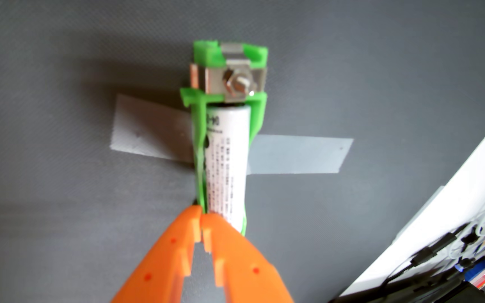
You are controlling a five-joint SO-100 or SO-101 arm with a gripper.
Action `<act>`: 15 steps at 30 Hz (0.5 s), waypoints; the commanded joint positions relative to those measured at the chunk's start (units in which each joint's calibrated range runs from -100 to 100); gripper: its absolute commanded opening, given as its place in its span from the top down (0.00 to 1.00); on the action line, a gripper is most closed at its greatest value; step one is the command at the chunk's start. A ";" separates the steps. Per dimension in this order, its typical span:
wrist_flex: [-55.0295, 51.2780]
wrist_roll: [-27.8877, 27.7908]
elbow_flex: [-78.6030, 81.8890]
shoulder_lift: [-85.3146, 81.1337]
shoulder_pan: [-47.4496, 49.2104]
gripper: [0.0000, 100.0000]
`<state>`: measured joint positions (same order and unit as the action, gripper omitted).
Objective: Insert Battery
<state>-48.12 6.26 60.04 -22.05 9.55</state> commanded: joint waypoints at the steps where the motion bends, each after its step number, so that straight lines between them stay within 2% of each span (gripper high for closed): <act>1: 0.45 0.13 -2.36 0.16 -0.45 0.99; 15: 1.21 0.13 -3.53 3.75 -0.45 0.99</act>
<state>-47.87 6.51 59.22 -18.47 9.55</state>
